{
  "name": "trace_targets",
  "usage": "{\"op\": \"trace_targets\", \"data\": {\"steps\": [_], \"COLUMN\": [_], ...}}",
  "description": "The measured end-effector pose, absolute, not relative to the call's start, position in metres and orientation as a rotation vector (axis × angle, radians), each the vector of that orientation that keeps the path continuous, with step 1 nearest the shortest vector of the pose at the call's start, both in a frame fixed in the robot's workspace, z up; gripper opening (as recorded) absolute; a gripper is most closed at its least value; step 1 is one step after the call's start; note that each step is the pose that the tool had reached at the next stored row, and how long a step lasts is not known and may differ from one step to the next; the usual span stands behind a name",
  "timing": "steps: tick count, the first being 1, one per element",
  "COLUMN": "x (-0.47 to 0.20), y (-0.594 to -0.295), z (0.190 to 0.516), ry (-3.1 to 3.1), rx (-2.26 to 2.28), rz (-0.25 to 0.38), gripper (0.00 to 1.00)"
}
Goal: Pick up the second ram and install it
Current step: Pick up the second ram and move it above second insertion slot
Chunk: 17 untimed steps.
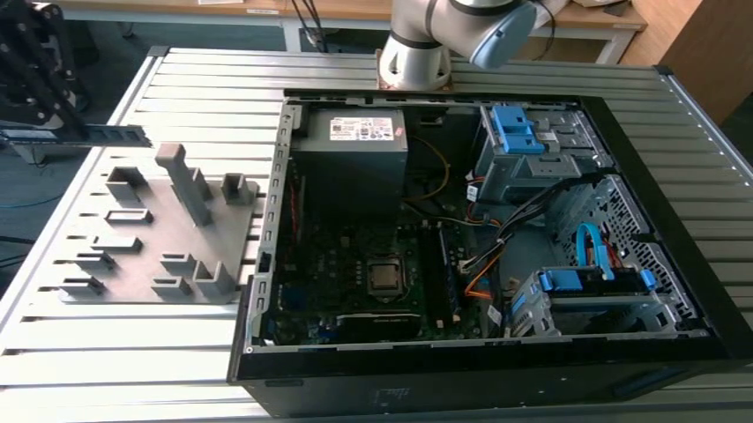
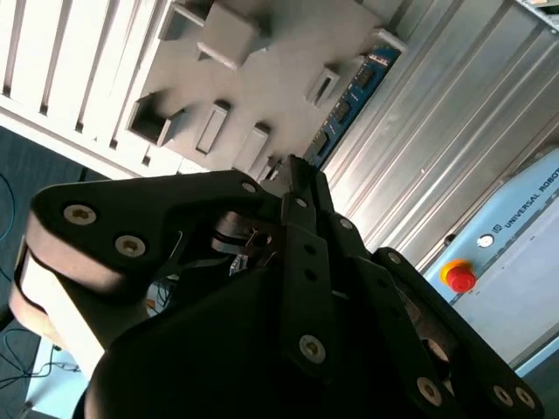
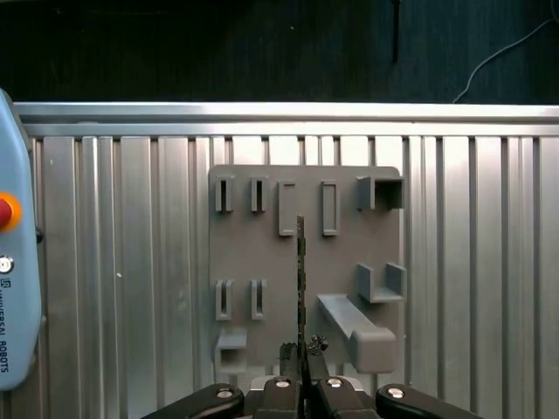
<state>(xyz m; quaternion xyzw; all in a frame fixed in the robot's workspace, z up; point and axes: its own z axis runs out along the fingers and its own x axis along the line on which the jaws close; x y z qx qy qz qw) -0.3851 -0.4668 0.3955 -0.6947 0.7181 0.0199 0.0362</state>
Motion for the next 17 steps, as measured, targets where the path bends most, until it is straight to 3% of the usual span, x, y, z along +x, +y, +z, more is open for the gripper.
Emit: {"op": "trace_targets", "data": {"steps": [17], "x": [-0.323], "y": [-0.467], "z": [0.395], "ry": [2.205], "rx": [-2.134], "rz": [0.061], "gripper": [0.14]}}
